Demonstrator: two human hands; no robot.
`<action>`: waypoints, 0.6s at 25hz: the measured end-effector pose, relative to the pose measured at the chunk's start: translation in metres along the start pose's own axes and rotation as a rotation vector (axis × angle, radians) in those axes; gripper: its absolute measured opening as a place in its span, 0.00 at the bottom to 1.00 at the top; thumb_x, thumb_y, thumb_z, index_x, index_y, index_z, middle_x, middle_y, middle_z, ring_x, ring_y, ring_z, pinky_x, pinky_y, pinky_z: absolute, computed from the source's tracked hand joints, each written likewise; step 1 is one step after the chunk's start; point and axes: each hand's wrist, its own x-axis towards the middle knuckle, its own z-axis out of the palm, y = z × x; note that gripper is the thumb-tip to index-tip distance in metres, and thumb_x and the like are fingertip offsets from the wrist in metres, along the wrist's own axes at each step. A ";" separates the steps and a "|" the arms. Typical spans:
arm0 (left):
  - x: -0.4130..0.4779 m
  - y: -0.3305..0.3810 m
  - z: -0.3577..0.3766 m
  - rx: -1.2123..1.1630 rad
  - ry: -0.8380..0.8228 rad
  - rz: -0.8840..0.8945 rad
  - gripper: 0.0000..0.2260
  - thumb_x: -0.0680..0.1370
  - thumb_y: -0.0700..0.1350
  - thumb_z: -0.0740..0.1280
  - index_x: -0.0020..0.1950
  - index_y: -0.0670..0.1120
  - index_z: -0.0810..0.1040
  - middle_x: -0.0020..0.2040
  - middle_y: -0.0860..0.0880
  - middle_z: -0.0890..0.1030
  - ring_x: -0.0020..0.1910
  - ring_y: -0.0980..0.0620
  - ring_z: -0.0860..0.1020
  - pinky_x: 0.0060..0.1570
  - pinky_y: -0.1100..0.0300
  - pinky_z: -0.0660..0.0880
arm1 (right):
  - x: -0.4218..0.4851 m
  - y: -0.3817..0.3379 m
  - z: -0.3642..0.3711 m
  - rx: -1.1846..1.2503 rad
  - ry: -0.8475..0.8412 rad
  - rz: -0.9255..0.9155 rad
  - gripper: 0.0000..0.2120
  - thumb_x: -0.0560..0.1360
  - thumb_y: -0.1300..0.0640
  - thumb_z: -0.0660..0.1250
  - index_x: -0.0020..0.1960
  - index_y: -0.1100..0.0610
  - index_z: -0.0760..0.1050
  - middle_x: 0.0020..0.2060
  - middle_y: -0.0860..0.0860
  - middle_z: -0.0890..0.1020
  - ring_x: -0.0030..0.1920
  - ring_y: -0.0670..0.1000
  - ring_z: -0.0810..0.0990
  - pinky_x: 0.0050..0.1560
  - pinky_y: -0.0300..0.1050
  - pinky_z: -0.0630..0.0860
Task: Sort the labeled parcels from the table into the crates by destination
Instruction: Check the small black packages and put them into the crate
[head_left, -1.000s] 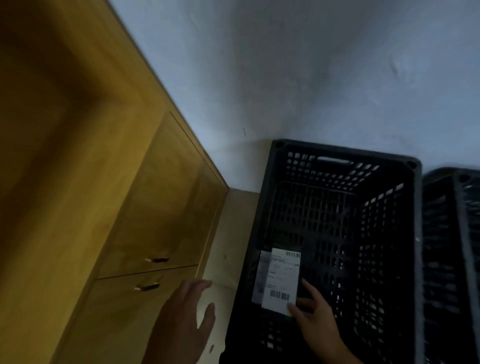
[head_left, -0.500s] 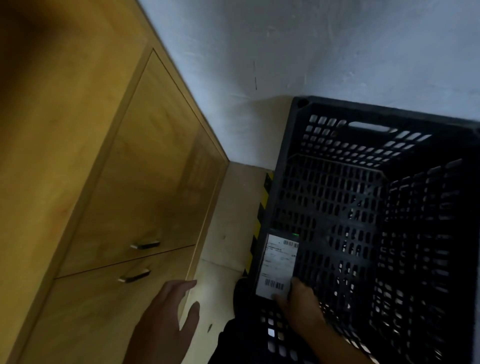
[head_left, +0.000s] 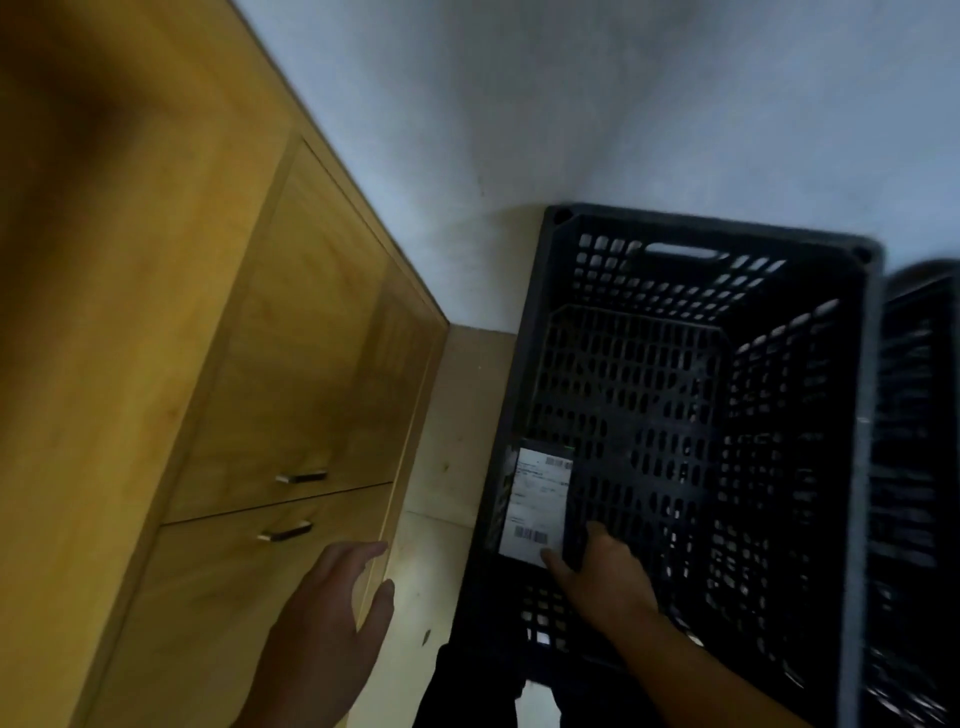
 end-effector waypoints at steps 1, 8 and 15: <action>-0.010 0.013 -0.011 0.009 0.007 0.021 0.13 0.79 0.52 0.67 0.61 0.65 0.72 0.56 0.74 0.68 0.57 0.64 0.74 0.50 0.63 0.71 | -0.019 -0.001 -0.018 -0.016 0.039 -0.026 0.29 0.76 0.38 0.68 0.69 0.54 0.71 0.63 0.52 0.81 0.60 0.53 0.82 0.56 0.47 0.80; -0.091 0.136 -0.078 0.073 -0.014 0.437 0.17 0.79 0.55 0.65 0.68 0.59 0.71 0.60 0.65 0.69 0.59 0.63 0.71 0.58 0.65 0.68 | -0.194 -0.017 -0.154 -0.079 0.320 -0.311 0.34 0.78 0.37 0.65 0.79 0.47 0.59 0.73 0.43 0.70 0.70 0.45 0.70 0.70 0.40 0.69; -0.138 0.233 -0.092 0.165 -0.079 0.870 0.22 0.78 0.61 0.57 0.72 0.60 0.67 0.63 0.64 0.67 0.65 0.61 0.67 0.63 0.64 0.67 | -0.330 0.005 -0.205 -0.236 0.702 -0.425 0.32 0.78 0.36 0.60 0.79 0.48 0.62 0.74 0.43 0.68 0.74 0.45 0.66 0.75 0.42 0.63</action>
